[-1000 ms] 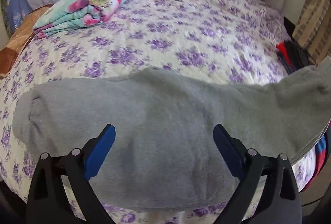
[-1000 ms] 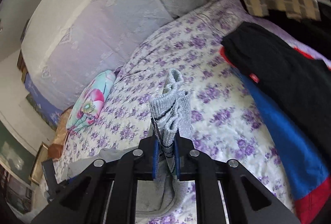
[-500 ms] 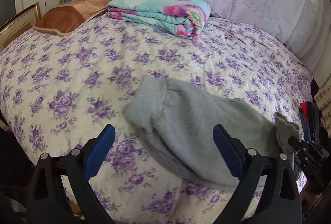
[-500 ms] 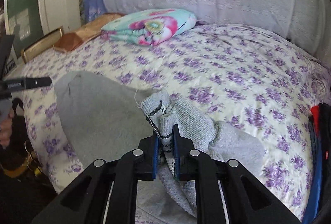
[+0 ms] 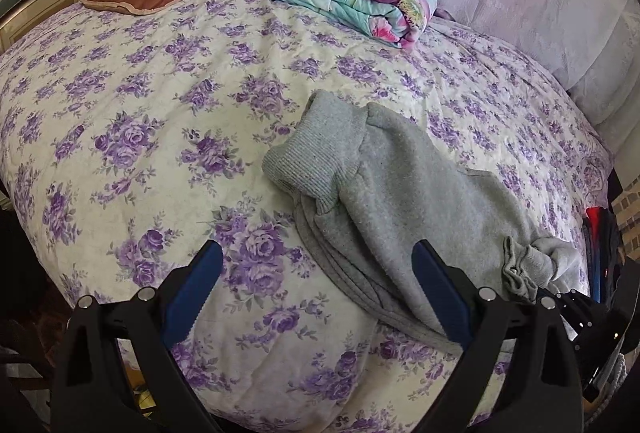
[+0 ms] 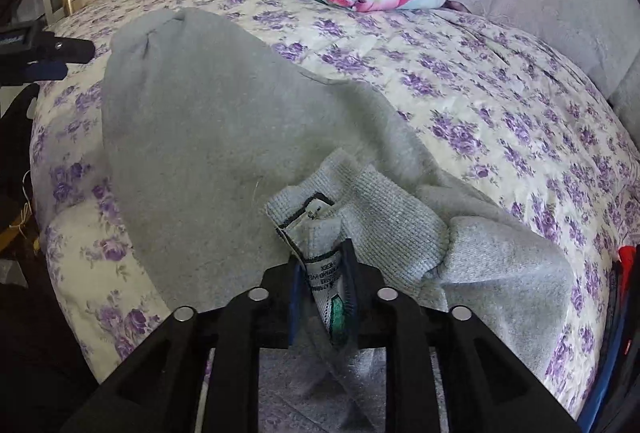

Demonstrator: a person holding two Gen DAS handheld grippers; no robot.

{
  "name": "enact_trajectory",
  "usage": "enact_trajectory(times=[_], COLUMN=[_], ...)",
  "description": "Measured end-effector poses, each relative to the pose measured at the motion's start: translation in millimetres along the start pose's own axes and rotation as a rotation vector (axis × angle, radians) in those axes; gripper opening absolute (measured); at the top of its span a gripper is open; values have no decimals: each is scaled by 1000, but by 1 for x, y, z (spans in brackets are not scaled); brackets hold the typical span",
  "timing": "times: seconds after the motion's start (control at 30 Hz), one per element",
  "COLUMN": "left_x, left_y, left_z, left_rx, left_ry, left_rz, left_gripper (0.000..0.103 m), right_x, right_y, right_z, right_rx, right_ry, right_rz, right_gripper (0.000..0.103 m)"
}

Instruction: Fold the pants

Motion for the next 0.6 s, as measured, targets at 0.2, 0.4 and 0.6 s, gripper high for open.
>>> enact_trajectory(times=[0.2,0.4,0.6], left_x=[0,4,8], left_y=[-1,4,15], left_z=[11,23,42], left_rx=[19,32,42], left_ry=[0,-10,-45], left_rz=[-17,-49,-89], left_gripper=[93,93,93], right_x=[-21,-71,-69], right_y=[25,17,-10], right_z=[-59,-12,23], right_rx=[-129,-9,101], right_ry=[99,-90,-115], right_rz=[159,264,255], right_gripper=[45,47,73])
Point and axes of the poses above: each gripper's, at about its wrist camera, not at the fingertips, and z roughly the way its jaws point, x to its left, y to its top, the point moved 10 cm from there along z, roughly the way its jaws point, and after that the axes turned 5 degrees about -y, right-handed, at the moved point
